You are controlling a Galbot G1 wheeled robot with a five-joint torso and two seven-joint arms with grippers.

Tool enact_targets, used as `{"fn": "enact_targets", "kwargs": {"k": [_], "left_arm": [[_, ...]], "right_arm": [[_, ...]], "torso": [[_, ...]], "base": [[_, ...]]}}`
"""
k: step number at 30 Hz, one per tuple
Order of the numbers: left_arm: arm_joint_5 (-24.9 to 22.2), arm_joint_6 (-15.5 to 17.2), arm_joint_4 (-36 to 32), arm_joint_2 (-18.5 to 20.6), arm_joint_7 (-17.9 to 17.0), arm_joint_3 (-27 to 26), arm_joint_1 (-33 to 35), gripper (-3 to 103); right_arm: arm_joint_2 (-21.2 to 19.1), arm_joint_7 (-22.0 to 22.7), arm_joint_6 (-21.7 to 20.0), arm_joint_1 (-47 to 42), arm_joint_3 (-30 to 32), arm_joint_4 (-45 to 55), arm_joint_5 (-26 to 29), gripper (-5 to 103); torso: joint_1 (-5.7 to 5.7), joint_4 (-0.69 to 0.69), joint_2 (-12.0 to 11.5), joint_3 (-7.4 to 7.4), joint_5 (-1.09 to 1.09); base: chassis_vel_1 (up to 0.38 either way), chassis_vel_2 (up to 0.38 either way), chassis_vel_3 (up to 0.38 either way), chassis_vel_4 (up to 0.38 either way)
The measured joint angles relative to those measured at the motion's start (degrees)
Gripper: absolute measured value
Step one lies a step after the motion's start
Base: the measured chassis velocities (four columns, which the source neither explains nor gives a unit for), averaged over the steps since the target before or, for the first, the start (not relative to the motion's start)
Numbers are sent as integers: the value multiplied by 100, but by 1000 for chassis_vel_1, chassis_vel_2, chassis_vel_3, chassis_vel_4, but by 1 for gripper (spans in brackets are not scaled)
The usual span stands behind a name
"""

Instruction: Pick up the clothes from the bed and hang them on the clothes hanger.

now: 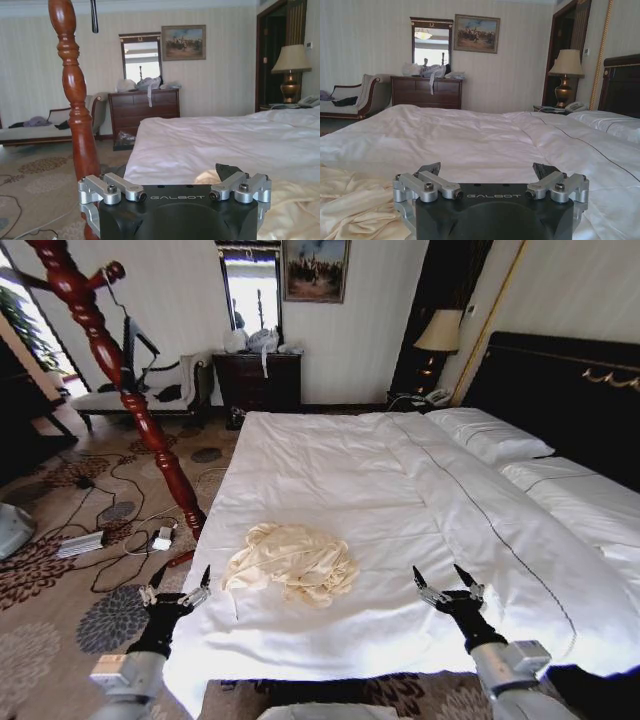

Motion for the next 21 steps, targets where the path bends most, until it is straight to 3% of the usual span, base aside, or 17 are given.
{"fn": "enact_targets", "kwargs": {"k": [14,21], "left_arm": [[26,-158,285,171,160,-57,277,100],[-9,-344,1408,823,358,-146,120,103]], "right_arm": [[18,72,12,-50,-56,-18,-143,100],[28,152,16,-48,-107,-68,-166,100]], "torso": [[0,0,0,0,0],[0,-1,0,0,-1]], "base": [[0,0,0,0],[0,0,0,0]]}}
